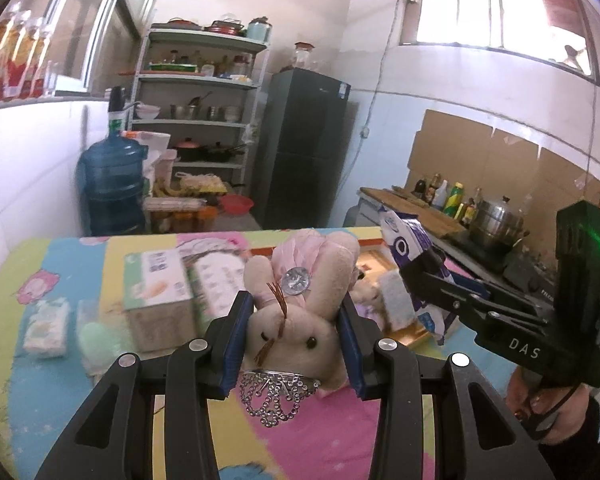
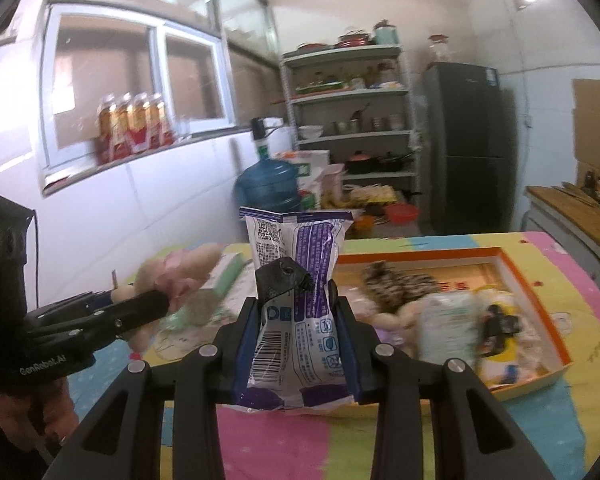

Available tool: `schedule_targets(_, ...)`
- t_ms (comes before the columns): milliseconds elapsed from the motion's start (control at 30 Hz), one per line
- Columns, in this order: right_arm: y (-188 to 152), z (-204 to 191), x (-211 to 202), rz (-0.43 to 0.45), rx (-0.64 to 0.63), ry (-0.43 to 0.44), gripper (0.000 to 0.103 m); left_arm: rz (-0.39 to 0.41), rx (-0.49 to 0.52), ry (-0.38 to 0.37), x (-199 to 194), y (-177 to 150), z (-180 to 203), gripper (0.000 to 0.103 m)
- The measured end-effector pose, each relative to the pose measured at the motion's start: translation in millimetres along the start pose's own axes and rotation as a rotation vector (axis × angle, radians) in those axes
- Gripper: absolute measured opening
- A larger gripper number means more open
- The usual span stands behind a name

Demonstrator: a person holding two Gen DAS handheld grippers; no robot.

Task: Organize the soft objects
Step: 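Carry the bunny and snack bag over the box with both grippers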

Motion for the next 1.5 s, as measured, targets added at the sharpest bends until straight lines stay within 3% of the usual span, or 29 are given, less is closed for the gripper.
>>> schedule_targets(333,3.9,69.6,-15.2,0.026,0.036,-0.123,0.037,-0.012,0.016,-0.011,43.6,8.3,49.3,0.043)
schedule_targets(700,11.0,122.4,-13.4,0.021,0.010,-0.172,0.038,-0.052,0.021,0.021,90.3,10.0,76.3,0.043)
schedule_targets(867,21.4,141.0,-2.1,-0.005,-0.020,-0.154,0.038,-0.080,0.032,0.026,115.4,12.4,88.5,0.043)
schedule_targets(1200,53.5,189.9,53.9,-0.157,-0.078,-0.009,0.038,-0.137,0.068,0.017,167.8,22.2,102.9,0.043)
schedule_targets(1500,48.1,210.8,106.2,-0.298,-0.129,0.042,0.038,-0.208,0.085,0.034,208.7,16.1,105.0,0.043)
Point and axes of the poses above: each gripper's, at about its wrist camera, not at the fingertips, and x roughly the way its jaws point, z to its right, y to its top, the point moved 4 cm from there along x, roughly the way its jaws point, and after that the axes turned 8 degrees about z, right-handed, at the moved point
